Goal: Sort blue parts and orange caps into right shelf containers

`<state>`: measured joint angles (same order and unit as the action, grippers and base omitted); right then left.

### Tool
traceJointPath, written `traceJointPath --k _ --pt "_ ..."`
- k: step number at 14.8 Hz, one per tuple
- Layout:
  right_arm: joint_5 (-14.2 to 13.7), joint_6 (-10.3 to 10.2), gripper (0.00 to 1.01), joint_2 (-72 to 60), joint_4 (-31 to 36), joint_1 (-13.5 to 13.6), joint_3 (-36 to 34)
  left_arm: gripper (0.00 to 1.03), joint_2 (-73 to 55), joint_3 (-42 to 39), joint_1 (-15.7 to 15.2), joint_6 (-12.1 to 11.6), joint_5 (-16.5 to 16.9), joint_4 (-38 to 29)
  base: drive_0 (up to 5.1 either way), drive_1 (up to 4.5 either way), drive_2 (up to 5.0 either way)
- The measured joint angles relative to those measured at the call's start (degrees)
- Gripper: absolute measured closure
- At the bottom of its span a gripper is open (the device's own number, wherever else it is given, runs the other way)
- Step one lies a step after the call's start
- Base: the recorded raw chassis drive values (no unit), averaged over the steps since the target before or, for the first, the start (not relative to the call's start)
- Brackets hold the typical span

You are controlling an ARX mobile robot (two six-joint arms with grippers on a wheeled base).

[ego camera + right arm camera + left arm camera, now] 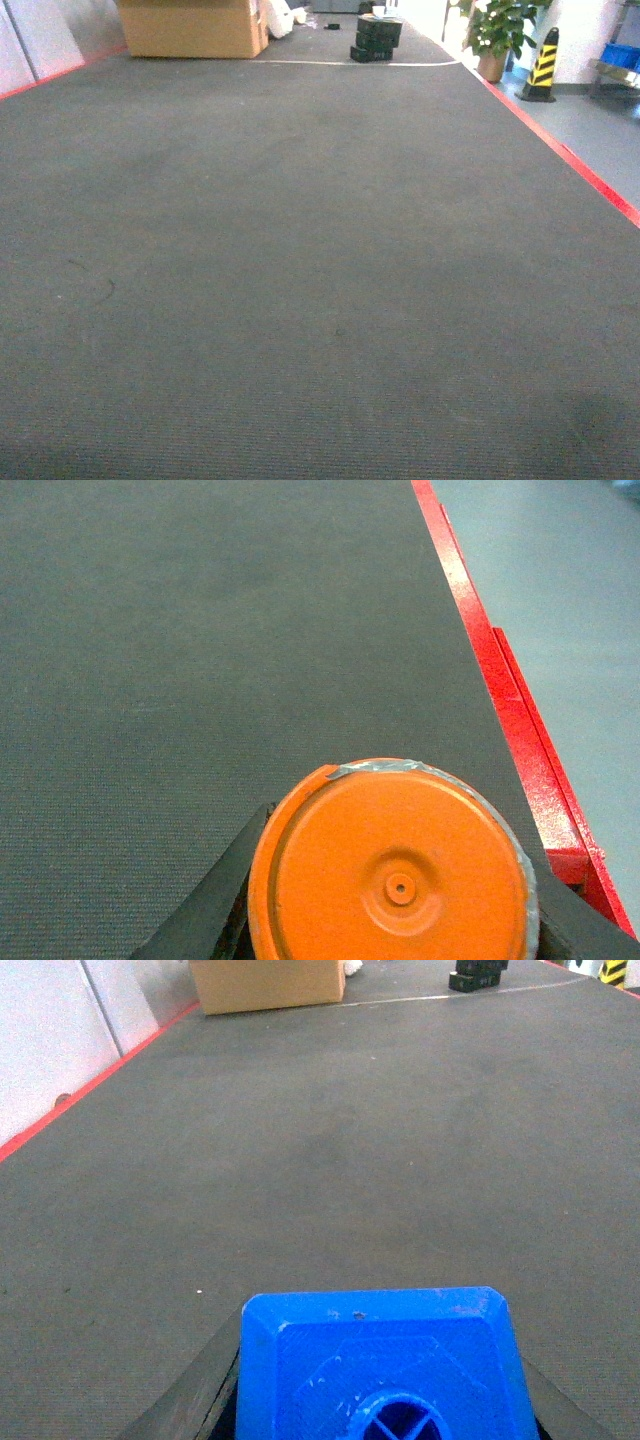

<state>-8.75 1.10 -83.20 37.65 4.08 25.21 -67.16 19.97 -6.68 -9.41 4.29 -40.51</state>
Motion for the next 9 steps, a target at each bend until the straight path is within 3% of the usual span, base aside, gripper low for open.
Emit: traceJointPath --k 3,9 --pt "0.0 0.0 0.56 0.0 0.0 0.0 0.0 0.57 0.0 0.0 0.0 0.0 0.0 -0.2 0.0 0.00 0.0" --pt "0.0 0.0 0.56 -0.1 0.0 0.0 0.0 0.57 0.0 0.0 0.0 0.0 -0.2 0.0 4.8 -3.12 -2.0"
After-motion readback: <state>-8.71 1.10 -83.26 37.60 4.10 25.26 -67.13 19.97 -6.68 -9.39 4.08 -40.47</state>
